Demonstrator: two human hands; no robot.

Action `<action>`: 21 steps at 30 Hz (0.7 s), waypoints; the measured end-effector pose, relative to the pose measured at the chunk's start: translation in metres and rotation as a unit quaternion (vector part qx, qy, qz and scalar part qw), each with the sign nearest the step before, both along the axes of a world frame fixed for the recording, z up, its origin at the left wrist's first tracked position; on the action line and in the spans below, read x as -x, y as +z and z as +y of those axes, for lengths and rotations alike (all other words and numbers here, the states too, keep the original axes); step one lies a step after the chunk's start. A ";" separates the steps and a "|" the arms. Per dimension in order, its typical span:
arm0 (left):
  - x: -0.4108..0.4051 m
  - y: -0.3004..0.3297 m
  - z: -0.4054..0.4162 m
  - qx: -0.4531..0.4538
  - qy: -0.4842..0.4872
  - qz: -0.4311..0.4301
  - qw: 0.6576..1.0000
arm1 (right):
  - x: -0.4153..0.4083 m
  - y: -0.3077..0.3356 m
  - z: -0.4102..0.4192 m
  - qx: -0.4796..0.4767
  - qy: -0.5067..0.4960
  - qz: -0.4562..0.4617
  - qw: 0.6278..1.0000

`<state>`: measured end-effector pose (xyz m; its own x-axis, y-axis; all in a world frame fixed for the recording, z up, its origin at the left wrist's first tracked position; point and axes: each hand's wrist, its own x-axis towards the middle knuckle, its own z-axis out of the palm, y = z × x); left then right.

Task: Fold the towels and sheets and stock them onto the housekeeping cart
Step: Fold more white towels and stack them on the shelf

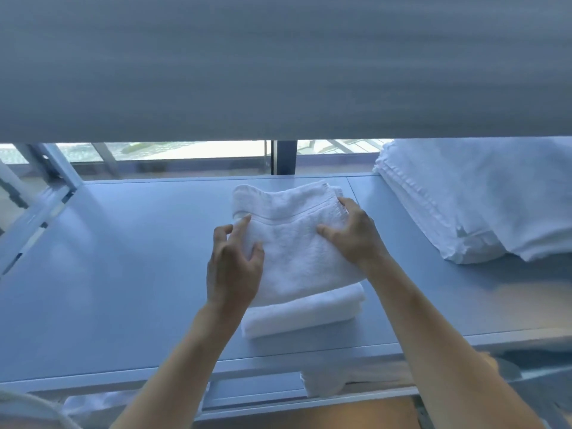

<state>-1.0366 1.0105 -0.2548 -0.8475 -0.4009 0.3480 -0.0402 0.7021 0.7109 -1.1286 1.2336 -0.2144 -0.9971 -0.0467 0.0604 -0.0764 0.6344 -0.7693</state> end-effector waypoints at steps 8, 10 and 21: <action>-0.015 -0.051 0.008 0.005 0.016 -0.208 0.978 | -0.011 -0.069 -0.001 -0.167 0.014 -0.170 0.971; -0.011 -0.051 0.004 0.000 0.015 -0.213 0.977 | -0.007 -0.071 0.004 -0.106 0.021 -0.187 0.976; 0.005 -0.061 -0.004 -0.129 -0.038 -0.274 0.952 | 0.003 -0.078 0.014 0.106 0.046 -0.261 0.958</action>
<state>-1.0415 1.0066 -0.3158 -0.9034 -0.3438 -0.2563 -0.4109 0.5231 0.7467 -1.1320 1.2479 -0.2926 -0.8859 -0.1780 -0.4284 0.3068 0.4680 -0.8288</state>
